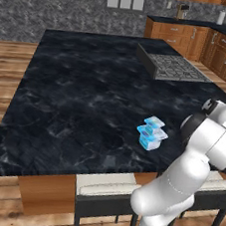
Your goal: Stack the yogurt containers by placing the smaller containers on top of the larger containers.
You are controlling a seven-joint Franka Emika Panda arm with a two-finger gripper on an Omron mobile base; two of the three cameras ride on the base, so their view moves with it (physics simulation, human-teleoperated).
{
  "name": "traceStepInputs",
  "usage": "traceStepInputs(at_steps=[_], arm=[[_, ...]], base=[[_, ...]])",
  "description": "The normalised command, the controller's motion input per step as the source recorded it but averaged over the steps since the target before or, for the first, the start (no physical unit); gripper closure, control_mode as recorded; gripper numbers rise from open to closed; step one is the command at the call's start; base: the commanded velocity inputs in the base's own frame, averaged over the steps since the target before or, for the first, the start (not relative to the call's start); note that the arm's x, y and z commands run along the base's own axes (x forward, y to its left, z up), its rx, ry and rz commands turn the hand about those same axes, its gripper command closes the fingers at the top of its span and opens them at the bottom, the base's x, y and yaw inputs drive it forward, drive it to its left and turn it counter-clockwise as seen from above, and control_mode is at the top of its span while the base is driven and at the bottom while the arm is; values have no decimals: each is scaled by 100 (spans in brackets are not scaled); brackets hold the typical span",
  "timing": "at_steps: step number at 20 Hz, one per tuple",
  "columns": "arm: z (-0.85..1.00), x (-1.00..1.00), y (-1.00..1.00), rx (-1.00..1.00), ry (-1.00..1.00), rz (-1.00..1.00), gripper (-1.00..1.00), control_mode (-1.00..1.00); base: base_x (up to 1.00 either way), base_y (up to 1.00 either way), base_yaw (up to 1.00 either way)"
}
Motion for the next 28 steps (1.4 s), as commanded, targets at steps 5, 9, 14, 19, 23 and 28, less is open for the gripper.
traceStepInputs(at_steps=[5,9,14,19,23,28], arm=[[-16,0,0,-2,2,0,-100,-100],[-20,0,0,-4,4,0,-100,-100],[-18,0,0,-4,3,0,-100,-100],[-9,0,0,-1,4,0,-100,-100],[-5,0,-3,0,5,0,-100,-100],[-7,0,-6,0,5,0,-100,-100]], base=[[0,0,0],[0,0,0],[0,0,0],[0,0,0],[0,0,0],[0,0,0]])
